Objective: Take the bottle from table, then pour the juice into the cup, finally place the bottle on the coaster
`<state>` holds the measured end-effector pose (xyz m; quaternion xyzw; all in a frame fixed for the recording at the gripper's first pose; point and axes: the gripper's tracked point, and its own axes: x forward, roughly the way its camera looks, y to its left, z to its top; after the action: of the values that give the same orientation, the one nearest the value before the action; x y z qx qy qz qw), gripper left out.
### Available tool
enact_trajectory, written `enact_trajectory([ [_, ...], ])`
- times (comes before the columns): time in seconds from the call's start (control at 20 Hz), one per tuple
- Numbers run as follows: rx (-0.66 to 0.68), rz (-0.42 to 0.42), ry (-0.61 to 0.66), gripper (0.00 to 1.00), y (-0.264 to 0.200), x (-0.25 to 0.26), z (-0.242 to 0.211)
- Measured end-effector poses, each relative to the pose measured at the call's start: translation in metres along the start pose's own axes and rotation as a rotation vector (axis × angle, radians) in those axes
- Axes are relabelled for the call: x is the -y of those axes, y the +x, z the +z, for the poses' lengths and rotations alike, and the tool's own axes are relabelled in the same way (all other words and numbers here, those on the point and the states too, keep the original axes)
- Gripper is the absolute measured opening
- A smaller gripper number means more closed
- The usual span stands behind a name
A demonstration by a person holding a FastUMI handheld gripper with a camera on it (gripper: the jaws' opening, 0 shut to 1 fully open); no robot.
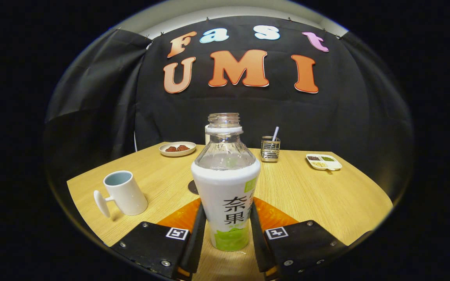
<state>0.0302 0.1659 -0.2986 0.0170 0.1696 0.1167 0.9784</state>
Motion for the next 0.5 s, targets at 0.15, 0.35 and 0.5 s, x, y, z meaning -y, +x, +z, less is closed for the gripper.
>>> enact_trajectory([
  [0.15,0.022,-0.025,-0.112,0.57,0.002,-0.004,0.021],
  [0.35,0.026,-0.069,-0.302,0.57,0.006,-0.012,0.041],
  [0.5,0.031,-0.090,-0.450,0.57,0.010,-0.024,0.047],
])
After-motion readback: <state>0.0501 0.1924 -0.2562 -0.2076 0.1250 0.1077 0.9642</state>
